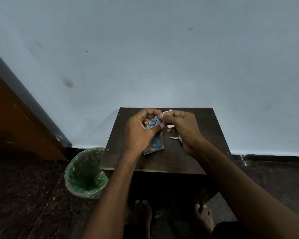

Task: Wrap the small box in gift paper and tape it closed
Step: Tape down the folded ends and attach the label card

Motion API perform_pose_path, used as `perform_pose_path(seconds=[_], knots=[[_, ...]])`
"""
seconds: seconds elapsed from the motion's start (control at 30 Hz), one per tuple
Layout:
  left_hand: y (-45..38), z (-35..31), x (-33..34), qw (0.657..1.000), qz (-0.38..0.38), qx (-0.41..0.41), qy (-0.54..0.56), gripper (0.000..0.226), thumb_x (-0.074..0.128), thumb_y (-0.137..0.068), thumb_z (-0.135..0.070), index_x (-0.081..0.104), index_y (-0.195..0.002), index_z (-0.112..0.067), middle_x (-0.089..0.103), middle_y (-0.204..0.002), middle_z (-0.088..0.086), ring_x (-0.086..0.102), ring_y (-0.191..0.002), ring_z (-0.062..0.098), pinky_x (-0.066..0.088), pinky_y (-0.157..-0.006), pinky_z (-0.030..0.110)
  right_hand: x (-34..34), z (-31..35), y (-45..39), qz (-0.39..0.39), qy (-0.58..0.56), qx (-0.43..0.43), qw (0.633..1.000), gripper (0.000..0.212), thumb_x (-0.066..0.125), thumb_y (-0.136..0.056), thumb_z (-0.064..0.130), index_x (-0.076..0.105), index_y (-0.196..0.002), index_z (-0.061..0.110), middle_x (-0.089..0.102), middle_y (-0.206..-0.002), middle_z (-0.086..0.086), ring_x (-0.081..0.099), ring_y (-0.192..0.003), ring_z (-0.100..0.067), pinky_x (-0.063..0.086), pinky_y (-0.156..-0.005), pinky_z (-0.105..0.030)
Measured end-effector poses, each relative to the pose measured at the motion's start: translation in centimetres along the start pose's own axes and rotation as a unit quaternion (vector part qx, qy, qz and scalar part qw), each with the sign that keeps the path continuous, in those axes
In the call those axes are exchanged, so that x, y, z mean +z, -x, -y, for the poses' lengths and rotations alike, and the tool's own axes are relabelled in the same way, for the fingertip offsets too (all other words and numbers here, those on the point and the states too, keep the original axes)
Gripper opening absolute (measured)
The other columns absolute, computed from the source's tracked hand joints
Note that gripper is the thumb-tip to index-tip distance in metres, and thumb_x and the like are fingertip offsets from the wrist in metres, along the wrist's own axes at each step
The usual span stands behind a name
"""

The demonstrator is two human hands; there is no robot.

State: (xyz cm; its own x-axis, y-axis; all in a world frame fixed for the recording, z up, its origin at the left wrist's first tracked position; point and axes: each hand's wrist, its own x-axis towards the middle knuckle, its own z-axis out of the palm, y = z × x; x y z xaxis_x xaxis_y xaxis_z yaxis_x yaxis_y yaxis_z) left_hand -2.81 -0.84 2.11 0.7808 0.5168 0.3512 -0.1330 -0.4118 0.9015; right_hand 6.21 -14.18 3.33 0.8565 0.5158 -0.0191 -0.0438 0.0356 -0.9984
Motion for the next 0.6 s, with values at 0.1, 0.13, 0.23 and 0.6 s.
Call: perform_pose_path(seconds=[0.1, 0.13, 0.23, 0.6], knots=[[0.2, 0.0, 0.1, 1.0, 0.0, 0.0, -0.007, 0.034, 0.092, -0.08, -0.009, 0.079, -0.109, -0.019, 0.081, -0.104, -0.009, 0.077, -0.099, 0.009, 0.063, -0.091, 0.038, 0.4, 0.0, 0.2, -0.011, 0.002, -0.007, 1.0, 0.012, 0.075, -0.09, 0.013, 0.078, -0.087, 0.002, 0.073, -0.075, -0.011, 0.068, -0.077, -0.01, 0.049, -0.062, -0.026], [0.3, 0.0, 0.1, 1.0, -0.001, 0.001, -0.008, 0.033, 0.092, -0.08, -0.009, 0.079, -0.109, -0.019, 0.081, -0.102, -0.009, 0.077, -0.098, 0.009, 0.063, -0.089, 0.036, 0.4, 0.0, 0.2, -0.012, -0.004, -0.008, 1.0, 0.012, 0.074, -0.09, 0.011, 0.078, -0.087, 0.0, 0.073, -0.075, -0.011, 0.068, -0.077, -0.011, 0.049, -0.062, -0.025], [0.3, 0.1, 0.2, 1.0, -0.009, 0.005, -0.022, 0.041, 0.093, -0.078, -0.011, 0.078, -0.115, -0.02, 0.08, -0.105, -0.01, 0.075, -0.098, 0.006, 0.061, -0.087, 0.029, 0.5, 0.1, 0.4, -0.013, -0.002, -0.018, 1.0, 0.012, 0.071, -0.087, 0.01, 0.078, -0.085, 0.001, 0.079, -0.086, -0.008, 0.068, -0.083, -0.011, 0.047, -0.066, -0.029], [0.1, -0.3, -2.1, 0.993, 0.04, 0.038, -0.103, 0.061, 0.096, -0.073, -0.008, 0.074, -0.128, -0.02, 0.069, -0.12, -0.006, 0.068, -0.106, 0.004, 0.055, -0.088, 0.013, 0.9, 0.0, 0.4, 0.017, 0.037, -0.002, 0.999, 0.018, 0.081, -0.082, 0.017, 0.074, -0.077, 0.002, 0.075, -0.089, -0.017, 0.066, -0.081, -0.015, 0.052, -0.079, -0.039]])
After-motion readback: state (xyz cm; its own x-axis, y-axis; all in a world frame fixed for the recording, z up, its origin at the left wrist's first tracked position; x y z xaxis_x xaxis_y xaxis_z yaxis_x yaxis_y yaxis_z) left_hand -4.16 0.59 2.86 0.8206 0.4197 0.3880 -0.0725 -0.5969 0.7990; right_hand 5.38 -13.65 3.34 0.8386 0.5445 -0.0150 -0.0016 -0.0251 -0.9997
